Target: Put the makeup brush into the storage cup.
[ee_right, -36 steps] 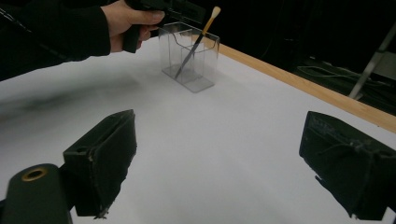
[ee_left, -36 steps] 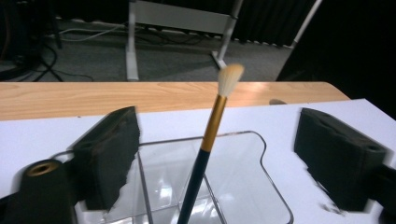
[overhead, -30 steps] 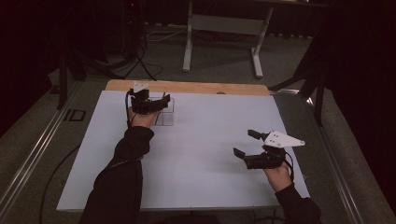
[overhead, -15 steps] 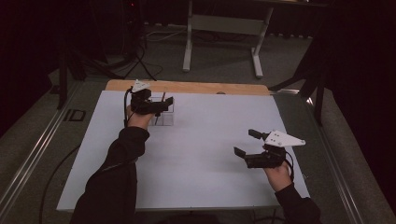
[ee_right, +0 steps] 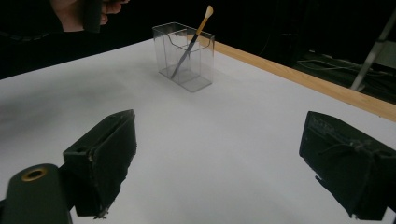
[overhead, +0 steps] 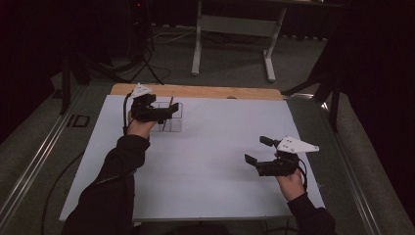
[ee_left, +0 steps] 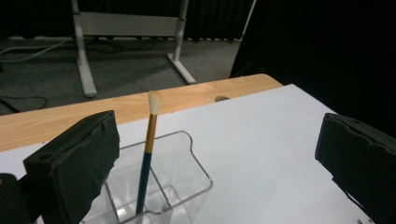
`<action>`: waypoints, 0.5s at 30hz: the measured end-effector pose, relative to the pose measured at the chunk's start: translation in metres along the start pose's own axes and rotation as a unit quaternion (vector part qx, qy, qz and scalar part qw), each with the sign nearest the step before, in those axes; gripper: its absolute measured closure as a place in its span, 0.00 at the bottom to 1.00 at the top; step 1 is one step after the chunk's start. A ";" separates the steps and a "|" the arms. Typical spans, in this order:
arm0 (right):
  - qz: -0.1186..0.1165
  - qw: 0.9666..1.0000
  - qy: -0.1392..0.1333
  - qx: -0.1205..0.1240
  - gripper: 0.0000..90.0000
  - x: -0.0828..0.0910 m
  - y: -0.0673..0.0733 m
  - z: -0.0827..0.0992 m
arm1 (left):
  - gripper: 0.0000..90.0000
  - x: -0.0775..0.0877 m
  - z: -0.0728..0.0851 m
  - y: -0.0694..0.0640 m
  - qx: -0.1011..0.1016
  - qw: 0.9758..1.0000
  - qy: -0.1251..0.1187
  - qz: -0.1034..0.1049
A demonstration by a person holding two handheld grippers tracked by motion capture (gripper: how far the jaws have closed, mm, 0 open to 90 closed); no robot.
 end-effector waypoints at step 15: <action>0.005 1.000 0.000 -0.004 0.12 0.002 -0.002 0.001 | 0.00 0.037 -0.001 -0.016 -0.027 0.998 -0.002 0.056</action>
Point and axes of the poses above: each handheld gripper's, and its own axes: x roughly backward along the jaws, z roughly out of its underside, y roughly to its left, the point moved 2 cm from there along -x, roughly forward along the jaws, and after that the axes turned 1 degree about -z, right-handed, at the moved point
